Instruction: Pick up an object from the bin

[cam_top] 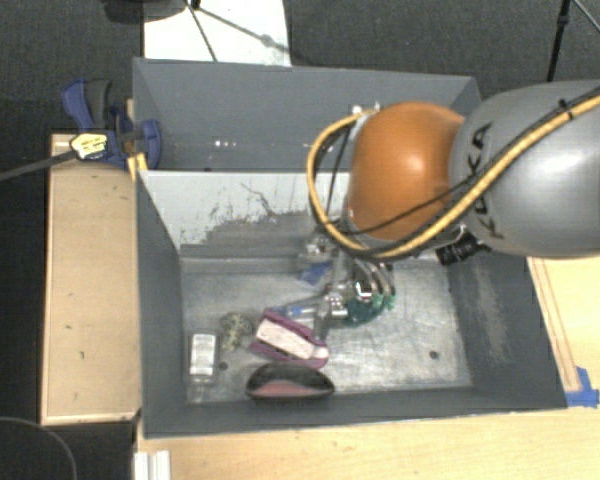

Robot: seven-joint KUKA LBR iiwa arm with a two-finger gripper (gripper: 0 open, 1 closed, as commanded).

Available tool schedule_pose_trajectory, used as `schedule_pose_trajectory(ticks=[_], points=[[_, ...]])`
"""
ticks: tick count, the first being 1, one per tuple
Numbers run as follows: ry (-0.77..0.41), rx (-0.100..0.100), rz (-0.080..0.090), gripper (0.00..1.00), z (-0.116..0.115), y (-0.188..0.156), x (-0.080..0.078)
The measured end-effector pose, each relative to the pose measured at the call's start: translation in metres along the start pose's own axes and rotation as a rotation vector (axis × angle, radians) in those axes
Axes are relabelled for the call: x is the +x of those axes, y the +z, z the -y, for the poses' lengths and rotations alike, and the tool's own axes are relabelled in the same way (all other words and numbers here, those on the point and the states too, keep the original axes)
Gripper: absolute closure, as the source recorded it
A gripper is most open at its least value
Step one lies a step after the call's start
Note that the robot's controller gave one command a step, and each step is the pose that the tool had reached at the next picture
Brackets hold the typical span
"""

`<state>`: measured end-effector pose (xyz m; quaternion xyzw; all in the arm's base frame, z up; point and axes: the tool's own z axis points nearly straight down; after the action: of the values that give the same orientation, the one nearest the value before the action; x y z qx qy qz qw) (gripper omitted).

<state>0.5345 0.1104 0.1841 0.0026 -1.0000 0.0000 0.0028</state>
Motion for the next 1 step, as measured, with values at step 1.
schedule_pose_trajectory(ticks=[1], points=[[0.079,-0.004,0.026,0.0,0.0653,0.0869,-0.025]])
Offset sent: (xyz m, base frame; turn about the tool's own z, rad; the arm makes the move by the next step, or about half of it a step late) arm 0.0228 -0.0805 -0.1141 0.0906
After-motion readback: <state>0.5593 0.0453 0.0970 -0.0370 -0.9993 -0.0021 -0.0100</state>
